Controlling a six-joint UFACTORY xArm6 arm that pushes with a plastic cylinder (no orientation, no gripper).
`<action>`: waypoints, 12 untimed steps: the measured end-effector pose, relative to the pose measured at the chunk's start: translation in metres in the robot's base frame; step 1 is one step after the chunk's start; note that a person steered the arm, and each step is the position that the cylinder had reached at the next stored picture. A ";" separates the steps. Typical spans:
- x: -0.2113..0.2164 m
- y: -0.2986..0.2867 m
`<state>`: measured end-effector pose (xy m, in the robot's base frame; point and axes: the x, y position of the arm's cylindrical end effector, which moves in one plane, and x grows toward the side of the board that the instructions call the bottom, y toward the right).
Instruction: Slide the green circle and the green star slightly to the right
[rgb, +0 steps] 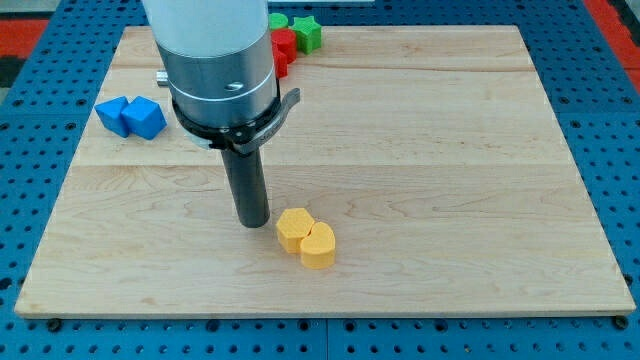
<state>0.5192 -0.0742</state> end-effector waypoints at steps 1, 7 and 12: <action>0.000 0.000; -0.110 -0.032; -0.303 -0.099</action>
<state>0.2165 -0.1733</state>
